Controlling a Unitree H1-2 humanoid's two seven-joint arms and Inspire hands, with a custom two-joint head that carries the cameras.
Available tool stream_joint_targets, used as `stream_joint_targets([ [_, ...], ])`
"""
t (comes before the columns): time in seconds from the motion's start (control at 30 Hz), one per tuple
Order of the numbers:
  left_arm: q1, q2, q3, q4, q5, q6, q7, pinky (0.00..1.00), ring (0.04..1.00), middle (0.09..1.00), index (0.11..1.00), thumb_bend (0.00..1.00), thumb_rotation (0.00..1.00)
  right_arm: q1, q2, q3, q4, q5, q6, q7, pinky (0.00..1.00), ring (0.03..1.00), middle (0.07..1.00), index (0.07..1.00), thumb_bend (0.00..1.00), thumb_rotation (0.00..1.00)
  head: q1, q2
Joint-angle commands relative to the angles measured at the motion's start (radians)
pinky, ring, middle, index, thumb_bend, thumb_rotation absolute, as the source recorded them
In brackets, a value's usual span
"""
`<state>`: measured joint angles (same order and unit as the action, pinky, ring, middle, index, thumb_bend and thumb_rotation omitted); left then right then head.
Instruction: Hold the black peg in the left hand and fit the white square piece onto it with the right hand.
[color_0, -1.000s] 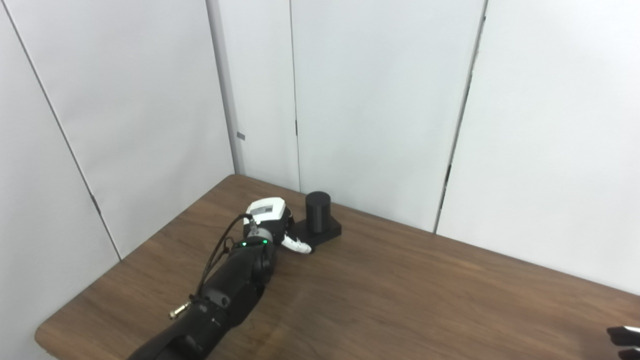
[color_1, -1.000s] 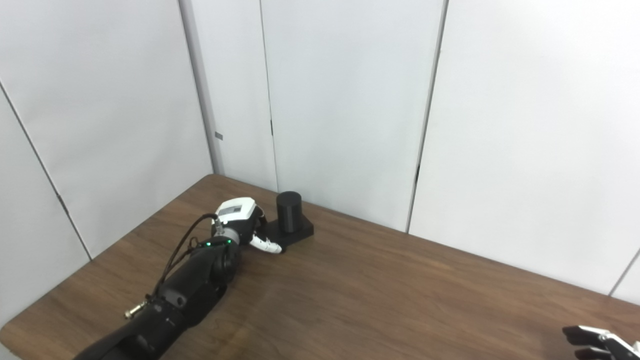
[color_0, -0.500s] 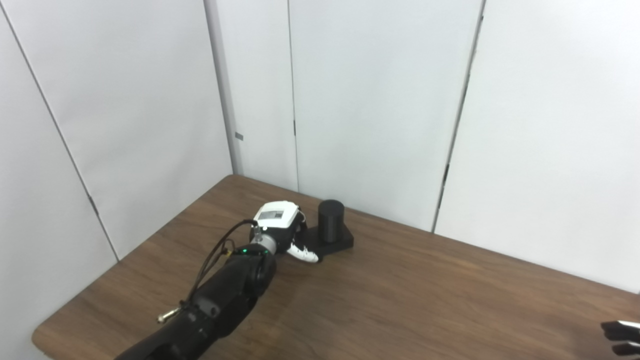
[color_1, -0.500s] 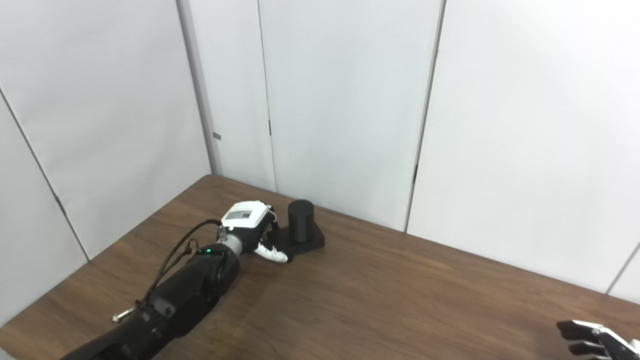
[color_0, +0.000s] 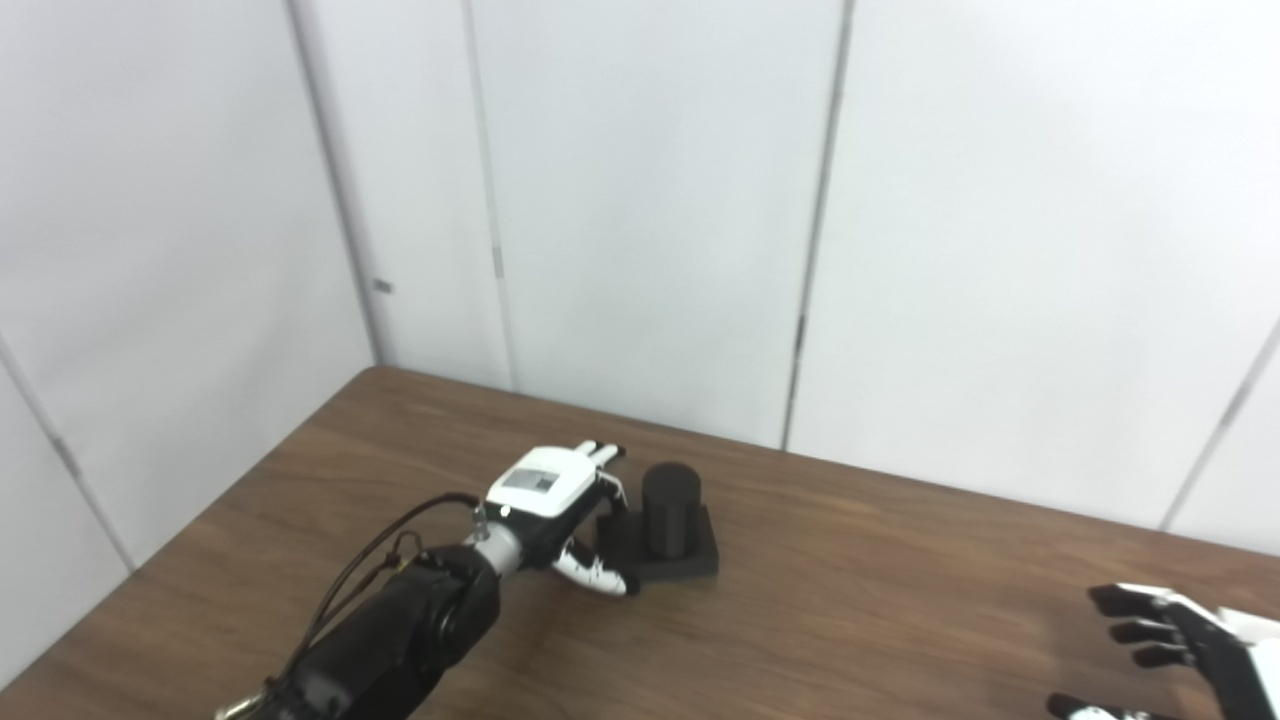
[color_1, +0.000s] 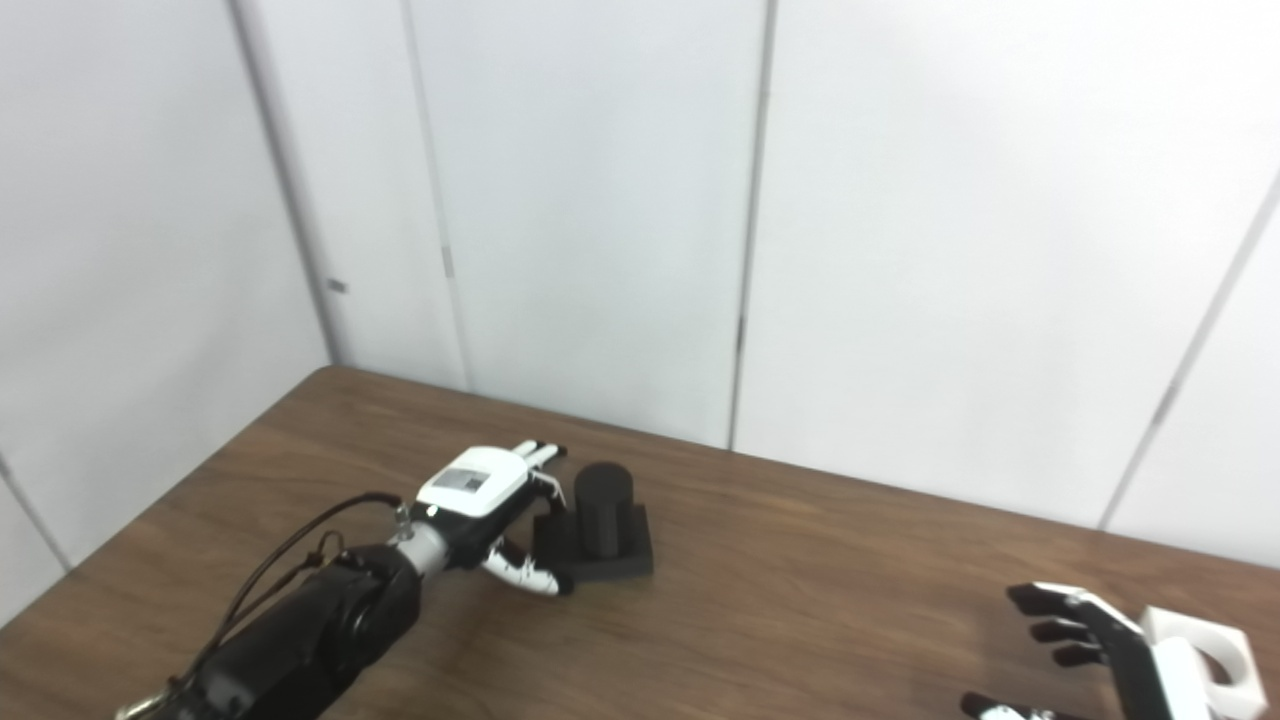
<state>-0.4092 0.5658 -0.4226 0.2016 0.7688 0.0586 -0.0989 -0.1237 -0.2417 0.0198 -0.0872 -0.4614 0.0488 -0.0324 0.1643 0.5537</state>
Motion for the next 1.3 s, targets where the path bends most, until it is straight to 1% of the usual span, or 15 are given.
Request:
stream_joint_targets([
  [0.0, 0.027, -0.019, -0.051, -0.007, 0.008, -0.058, -0.061, 0.92, 0.983, 0.991, 0.492, 0.52, 0.06, -0.039, -0.01, -0.004, -0.001, 0.008, -0.065, -0.031, 0.58, 0.641, 0.69, 0.675, 0.65, 0.0, -0.01, 0.003],
  [0.1, 0.027, -0.036, -0.085, 0.007, 0.015, -0.116, -0.051, 0.93, 0.974, 0.991, 0.491, 0.52, 0.07, -0.048, -0.007, -0.001, 0.048, 0.004, -0.105, -0.055, 0.57, 0.639, 0.685, 0.672, 0.65, 0.0, -0.058, 0.016],
  [0.2, 0.026, -0.052, -0.111, 0.007, 0.004, -0.158, -0.062, 0.91, 0.964, 0.979, 0.491, 0.52, 0.07, -0.055, -0.003, 0.004, 0.074, -0.002, -0.117, -0.068, 0.54, 0.634, 0.685, 0.679, 0.63, 0.0, -0.094, 0.029],
  [0.37, 0.019, -0.065, -0.137, -0.021, -0.027, -0.166, -0.132, 0.9, 0.967, 0.981, 0.491, 0.52, 0.07, -0.062, 0.007, 0.015, 0.078, -0.011, -0.102, -0.071, 0.54, 0.645, 0.692, 0.683, 0.62, 0.01, -0.131, 0.045],
  [0.53, 0.019, -0.084, -0.149, -0.013, -0.061, -0.188, -0.153, 0.89, 0.951, 0.974, 0.491, 0.52, 0.07, -0.066, 0.02, 0.019, 0.076, -0.014, -0.098, -0.078, 0.55, 0.636, 0.685, 0.677, 0.63, 0.0, -0.17, 0.062],
  [0.63, 0.018, -0.091, -0.157, -0.011, -0.076, -0.191, -0.177, 0.89, 0.95, 0.978, 0.491, 0.52, 0.07, -0.065, 0.024, 0.022, 0.062, -0.017, -0.076, -0.068, 0.55, 0.64, 0.689, 0.682, 0.62, 0.0, -0.185, 0.07],
  [0.73, 0.017, -0.098, -0.17, -0.01, -0.08, -0.197, -0.194, 0.9, 0.955, 0.983, 0.492, 0.52, 0.07, -0.065, 0.028, 0.024, 0.048, -0.018, -0.051, -0.058, 0.57, 0.649, 0.696, 0.687, 0.61, 0.02, -0.202, 0.077],
  [0.9, 0.009, -0.103, -0.199, 0.0, -0.058, -0.198, -0.205, 0.91, 0.961, 0.981, 0.491, 0.52, 0.07, -0.064, 0.009, 0.028, 0.033, -0.031, -0.055, -0.051, 0.58, 0.66, 0.7, 0.684, 0.61, 0.06, -0.219, 0.078],
  [0.97, 0.006, -0.102, -0.212, 0.004, -0.039, -0.19, -0.207, 0.91, 0.962, 0.982, 0.491, 0.52, 0.07, -0.06, -0.016, 0.035, 0.007, -0.046, -0.056, -0.027, 0.57, 0.655, 0.697, 0.682, 0.62, 0.05, -0.272, 0.071],
  [1.0, 0.005, -0.101, -0.217, 0.006, -0.032, -0.186, -0.208, 0.91, 0.958, 0.981, 0.491, 0.52, 0.07, -0.06, -0.037, 0.041, -0.008, -0.059, -0.057, -0.009, 0.57, 0.657, 0.697, 0.686, 0.63, 0.04, -0.272, 0.071],
  [1.1, 0.006, -0.091, -0.229, 0.014, -0.015, -0.185, -0.209, 0.9, 0.953, 0.976, 0.491, 0.52, 0.07, -0.078, -0.121, 0.047, -0.074, -0.104, -0.027, 0.074, 0.57, 0.664, 0.705, 0.688, 0.68, 0.06, -0.343, 0.059],
  [1.17, 0.009, -0.082, -0.231, 0.02, -0.01, -0.188, -0.201, 0.9, 0.95, 0.969, 0.492, 0.52, 0.07, -0.102, -0.188, 0.046, -0.11, -0.137, 0.006, 0.14, 0.56, 0.683, 0.734, 0.69, 0.72, 0.09, -0.395, 0.05],
  [1.2, 0.011, -0.079, -0.232, 0.022, -0.01, -0.191, -0.195, 0.89, 0.946, 0.966, 0.492, 0.52, 0.07, -0.11, -0.208, 0.047, -0.121, -0.149, 0.019, 0.161, 0.58, 0.705, 0.754, 0.696, 0.73, 0.1, -0.395, 0.05],
  [1.23, 0.014, -0.075, -0.231, 0.024, -0.012, -0.197, -0.19, 0.89, 0.944, 0.964, 0.492, 0.52, 0.07, -0.127, -0.244, 0.046, -0.137, -0.171, 0.051, 0.203, 0.58, 0.718, 0.767, 0.7, 0.73, 0.11, -0.42, 0.041],
  [1.27, 0.016, -0.072, -0.231, 0.026, -0.014, -0.202, -0.186, 0.89, 0.943, 0.961, 0.492, 0.52, 0.07, -0.138, -0.268, 0.048, -0.149, -0.186, 0.076, 0.231, 0.62, 0.758, 0.814, 0.718, 0.73, 0.09, -0.433, 0.038],
])
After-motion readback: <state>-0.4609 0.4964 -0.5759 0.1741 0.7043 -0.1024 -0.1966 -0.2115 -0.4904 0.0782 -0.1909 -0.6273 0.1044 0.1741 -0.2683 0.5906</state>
